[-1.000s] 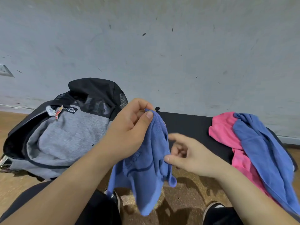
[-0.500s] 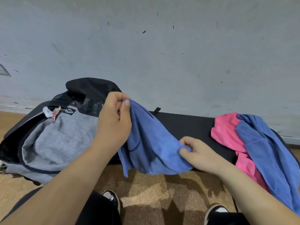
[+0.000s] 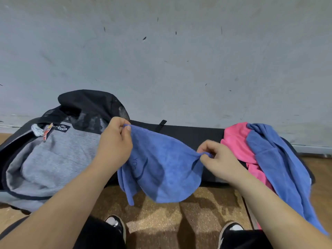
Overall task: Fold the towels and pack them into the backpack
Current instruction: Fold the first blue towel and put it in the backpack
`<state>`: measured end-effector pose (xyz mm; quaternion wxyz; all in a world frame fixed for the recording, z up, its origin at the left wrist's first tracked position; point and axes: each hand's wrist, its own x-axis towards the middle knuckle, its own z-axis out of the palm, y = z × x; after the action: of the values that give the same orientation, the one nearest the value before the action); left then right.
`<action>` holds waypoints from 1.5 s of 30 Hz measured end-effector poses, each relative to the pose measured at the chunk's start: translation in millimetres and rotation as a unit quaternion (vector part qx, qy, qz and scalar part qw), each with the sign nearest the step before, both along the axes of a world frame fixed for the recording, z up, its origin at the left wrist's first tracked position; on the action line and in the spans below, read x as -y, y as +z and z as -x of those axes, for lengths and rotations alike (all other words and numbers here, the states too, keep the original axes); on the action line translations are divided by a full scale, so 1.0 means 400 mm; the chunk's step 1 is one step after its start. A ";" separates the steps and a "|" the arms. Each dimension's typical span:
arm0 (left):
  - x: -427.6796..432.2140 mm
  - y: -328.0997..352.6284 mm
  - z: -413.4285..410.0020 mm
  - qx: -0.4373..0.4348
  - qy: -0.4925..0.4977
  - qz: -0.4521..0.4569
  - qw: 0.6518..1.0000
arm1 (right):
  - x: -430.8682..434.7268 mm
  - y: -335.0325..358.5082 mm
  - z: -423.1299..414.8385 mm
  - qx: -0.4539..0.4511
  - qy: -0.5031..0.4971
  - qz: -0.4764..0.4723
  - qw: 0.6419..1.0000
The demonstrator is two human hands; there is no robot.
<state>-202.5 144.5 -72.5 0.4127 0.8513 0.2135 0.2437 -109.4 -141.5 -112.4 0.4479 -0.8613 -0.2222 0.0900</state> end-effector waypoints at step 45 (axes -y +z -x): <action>-0.025 0.015 0.059 -0.096 -0.118 0.189 0.970 | 0.085 0.073 0.006 0.048 -0.164 -0.060 0.983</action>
<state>-226.0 154.4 -66.3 0.5698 0.7963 0.1920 0.0653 -112.0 -175.6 -83.1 0.4961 -0.8612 -0.1037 -0.0394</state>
